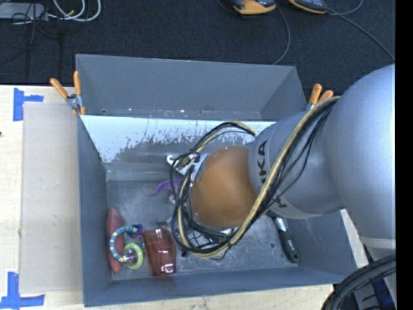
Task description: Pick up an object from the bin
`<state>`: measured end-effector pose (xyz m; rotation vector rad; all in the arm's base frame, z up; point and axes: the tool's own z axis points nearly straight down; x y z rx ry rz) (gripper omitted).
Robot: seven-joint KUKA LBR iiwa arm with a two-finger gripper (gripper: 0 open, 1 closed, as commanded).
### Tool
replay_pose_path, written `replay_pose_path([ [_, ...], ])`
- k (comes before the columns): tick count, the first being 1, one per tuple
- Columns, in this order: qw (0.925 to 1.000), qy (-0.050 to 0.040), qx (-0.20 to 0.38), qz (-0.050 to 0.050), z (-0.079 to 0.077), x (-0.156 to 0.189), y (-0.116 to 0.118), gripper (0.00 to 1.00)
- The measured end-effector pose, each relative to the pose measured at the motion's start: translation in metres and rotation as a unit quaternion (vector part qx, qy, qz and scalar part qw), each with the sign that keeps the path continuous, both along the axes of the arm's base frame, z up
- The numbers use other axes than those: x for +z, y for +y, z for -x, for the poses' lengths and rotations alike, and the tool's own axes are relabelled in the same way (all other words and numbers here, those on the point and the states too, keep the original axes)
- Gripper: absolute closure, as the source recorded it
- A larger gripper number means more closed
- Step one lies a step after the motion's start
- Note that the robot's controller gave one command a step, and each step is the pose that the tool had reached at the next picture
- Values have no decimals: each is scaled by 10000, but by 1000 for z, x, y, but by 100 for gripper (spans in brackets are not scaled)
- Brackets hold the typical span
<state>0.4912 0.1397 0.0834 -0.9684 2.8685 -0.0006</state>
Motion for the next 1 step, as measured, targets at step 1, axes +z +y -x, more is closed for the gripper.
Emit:
replay_pose_path([
  [1, 9996, 261, -40, 74, 0, 41, -1, 100],
])
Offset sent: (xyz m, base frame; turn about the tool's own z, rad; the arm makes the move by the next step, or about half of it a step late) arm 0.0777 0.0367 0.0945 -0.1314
